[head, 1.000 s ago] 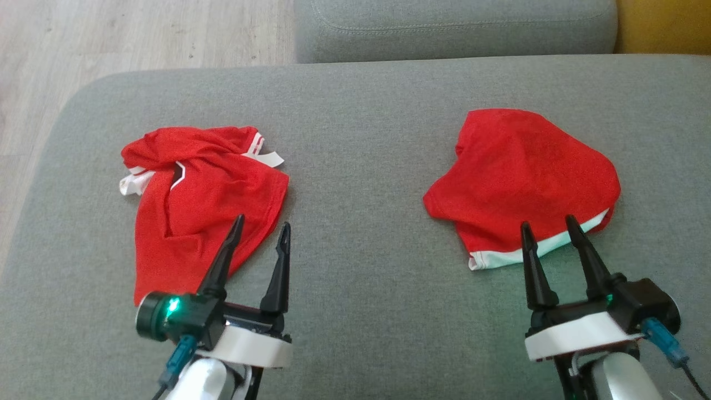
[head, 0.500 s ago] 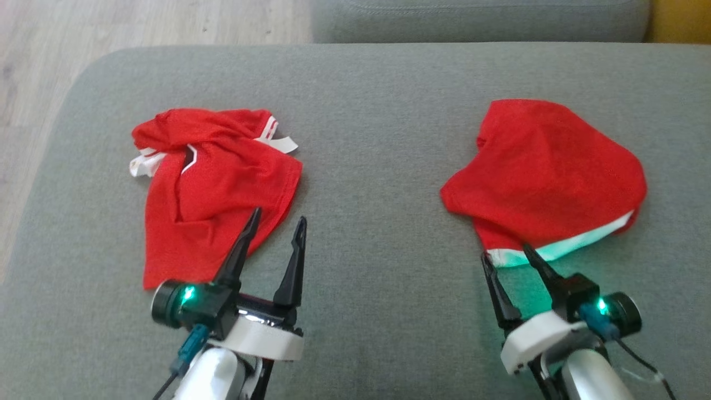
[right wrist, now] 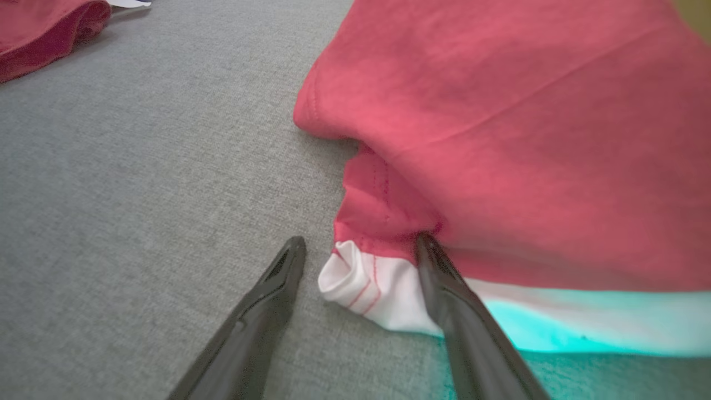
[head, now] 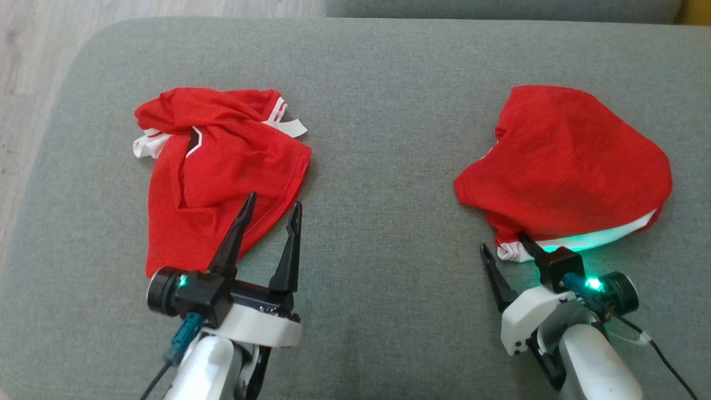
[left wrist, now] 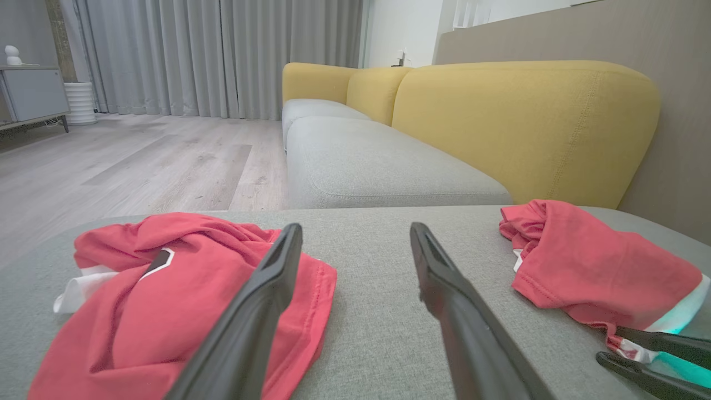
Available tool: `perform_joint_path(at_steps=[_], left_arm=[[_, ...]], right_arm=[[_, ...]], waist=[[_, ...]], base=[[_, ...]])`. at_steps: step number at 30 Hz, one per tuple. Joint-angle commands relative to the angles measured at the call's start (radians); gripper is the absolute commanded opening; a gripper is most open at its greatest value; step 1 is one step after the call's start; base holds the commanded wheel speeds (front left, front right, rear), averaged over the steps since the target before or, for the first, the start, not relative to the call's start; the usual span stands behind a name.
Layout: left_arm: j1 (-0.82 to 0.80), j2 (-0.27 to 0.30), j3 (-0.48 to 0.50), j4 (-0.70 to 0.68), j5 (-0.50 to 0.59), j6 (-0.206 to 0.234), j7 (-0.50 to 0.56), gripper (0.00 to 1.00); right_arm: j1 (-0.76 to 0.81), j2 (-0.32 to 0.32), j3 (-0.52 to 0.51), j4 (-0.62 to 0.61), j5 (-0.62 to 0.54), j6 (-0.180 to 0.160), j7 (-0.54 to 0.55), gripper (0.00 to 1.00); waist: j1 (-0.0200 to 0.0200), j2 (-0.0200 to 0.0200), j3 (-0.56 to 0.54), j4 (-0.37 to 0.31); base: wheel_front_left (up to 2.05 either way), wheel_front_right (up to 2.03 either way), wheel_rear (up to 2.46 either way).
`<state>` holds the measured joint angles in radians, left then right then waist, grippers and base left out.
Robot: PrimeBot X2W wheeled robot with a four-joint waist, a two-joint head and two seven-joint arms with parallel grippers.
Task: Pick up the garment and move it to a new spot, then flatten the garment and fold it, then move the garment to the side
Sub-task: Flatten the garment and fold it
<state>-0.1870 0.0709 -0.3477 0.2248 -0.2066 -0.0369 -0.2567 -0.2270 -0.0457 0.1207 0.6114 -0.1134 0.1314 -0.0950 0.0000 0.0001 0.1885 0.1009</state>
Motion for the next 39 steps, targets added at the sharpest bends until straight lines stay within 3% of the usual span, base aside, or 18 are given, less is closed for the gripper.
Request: perform_joint_path(at_steps=[1, 2, 12, 22, 28, 35, 39], left_arm=[[-0.050, -0.007, 0.048, -0.025, 0.006, -0.008, -0.005, 1.00], [-0.050, -0.009, 0.054, -0.025, -0.001, -0.011, -0.005, 1.00], [-0.038, -0.018, 0.077, -0.009, -0.006, -0.023, -0.005, 1.00], [0.003, -0.020, 0.093, -0.025, -0.057, -0.016, -0.005, 1.00], [0.014, -0.020, 0.080, -0.032, -0.073, -0.005, -0.005, 1.00], [0.032, -0.021, 0.070, -0.035, -0.087, 0.008, -0.005, 1.00], [0.048, -0.021, 0.069, -0.033, -0.090, 0.014, -0.005, 1.00]], right_arm=[[0.009, -0.004, 0.022, 0.032, 0.001, -0.001, 0.033, 0.15], [0.007, -0.004, 0.023, 0.037, 0.005, -0.001, 0.034, 0.00], [-0.016, -0.004, 0.038, 0.002, 0.088, -0.001, -0.037, 0.00], [-0.109, -0.004, 0.115, -0.171, 0.171, -0.001, -0.035, 0.00], [-0.251, -0.004, 0.169, -0.240, 0.218, -0.001, 0.053, 0.00], [-0.470, -0.004, 0.232, -0.221, 0.357, -0.001, 0.123, 0.00], [-0.611, -0.004, 0.176, -0.172, 0.477, -0.001, 0.092, 0.00]], waist=[[0.0000, -0.0001, 0.003, -0.001], [0.0000, -0.0001, 0.002, -0.002], [0.0000, -0.0001, -0.049, -0.014], [0.0000, -0.0001, -0.122, -0.017], [0.0000, -0.0001, -0.153, 0.010], [0.0000, -0.0001, -0.179, 0.048], [0.0000, -0.0001, -0.196, 0.053]], base=[[0.00, 0.00, 0.00], [0.00, 0.00, 0.00], [0.00, 0.00, 0.00], [0.00, 0.00, 0.00], [0.00, 0.00, 0.00], [0.00, 0.00, 0.00], [0.00, 0.00, 0.00]])
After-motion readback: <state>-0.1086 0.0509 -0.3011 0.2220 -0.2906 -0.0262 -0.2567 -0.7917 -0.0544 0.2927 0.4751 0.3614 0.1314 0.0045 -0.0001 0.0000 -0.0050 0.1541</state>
